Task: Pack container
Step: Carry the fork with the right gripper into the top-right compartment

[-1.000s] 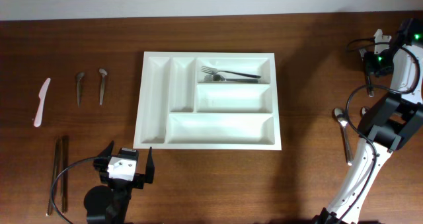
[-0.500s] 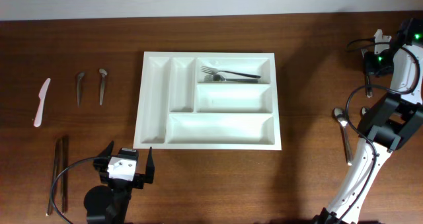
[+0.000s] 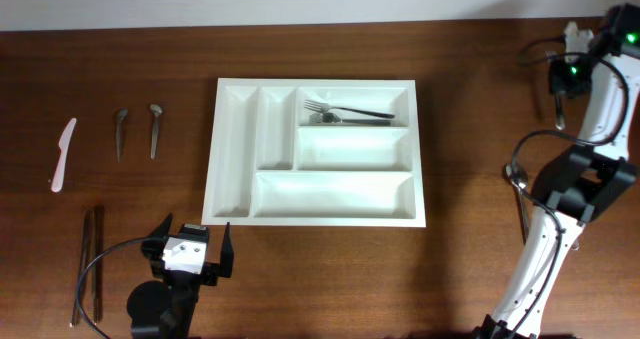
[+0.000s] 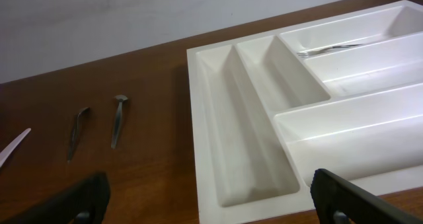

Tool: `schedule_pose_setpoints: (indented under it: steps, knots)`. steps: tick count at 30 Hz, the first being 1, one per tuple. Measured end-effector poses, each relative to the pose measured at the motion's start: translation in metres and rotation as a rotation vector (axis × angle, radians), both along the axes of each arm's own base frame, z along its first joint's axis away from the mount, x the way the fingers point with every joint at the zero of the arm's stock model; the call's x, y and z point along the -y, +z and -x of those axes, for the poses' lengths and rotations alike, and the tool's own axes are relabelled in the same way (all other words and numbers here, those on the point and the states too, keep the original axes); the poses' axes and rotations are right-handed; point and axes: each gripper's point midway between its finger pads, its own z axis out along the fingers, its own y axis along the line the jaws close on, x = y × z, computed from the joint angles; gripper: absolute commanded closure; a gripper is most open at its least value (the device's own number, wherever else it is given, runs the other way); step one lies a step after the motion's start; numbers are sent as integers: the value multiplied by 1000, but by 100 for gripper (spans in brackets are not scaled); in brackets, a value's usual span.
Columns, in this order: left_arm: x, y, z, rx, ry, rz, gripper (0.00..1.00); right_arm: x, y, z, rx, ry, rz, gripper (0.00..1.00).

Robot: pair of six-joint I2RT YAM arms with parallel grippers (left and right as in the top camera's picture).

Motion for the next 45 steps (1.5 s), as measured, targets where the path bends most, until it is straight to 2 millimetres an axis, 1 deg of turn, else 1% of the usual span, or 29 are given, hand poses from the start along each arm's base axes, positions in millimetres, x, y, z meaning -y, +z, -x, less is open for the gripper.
schedule_pose_setpoints:
  steps: [4,10,11,12,13,14,15,16,20,26,30,33,34,36,39,42,45]
  knots:
    - [0,0,0,0,0,0,1,-37,23,-18,40,85,26,96]
    - [0,0,0,0,0,0,1,-101,43,-30,47,244,49,96]
    - [0,0,0,0,0,0,1,-117,45,-31,47,279,52,96]
    - [0,0,0,0,0,0,1,-127,47,-32,45,306,55,96]
    - [0,0,0,0,0,0,1,-146,49,-33,42,353,60,95]
    - [0,0,0,0,0,0,1,-162,52,-32,35,400,67,95]
    - [0,0,0,0,0,0,1,-169,52,-30,28,420,67,95]
    - [0,0,0,0,0,0,1,-180,53,-29,24,451,72,95]
    - [0,0,0,0,0,0,1,-229,59,-25,16,595,94,95]
    - [0,0,0,0,0,0,1,-320,62,-6,-15,848,118,96]
    - [0,0,0,0,0,0,1,-368,60,13,-45,985,127,96]
    - [0,0,0,0,0,0,1,-395,60,21,-42,1061,138,96]
    - [0,0,0,0,0,0,1,-401,60,23,-42,1077,140,96]
    - [0,0,0,0,0,0,1,-419,59,33,-52,1125,136,96]
    - [0,0,0,0,0,0,1,-429,57,45,-76,1176,113,96]
    - [0,0,0,0,0,0,1,-436,57,49,-72,1206,98,96]
    - [0,0,0,0,0,0,1,-436,57,50,-72,1232,98,96]
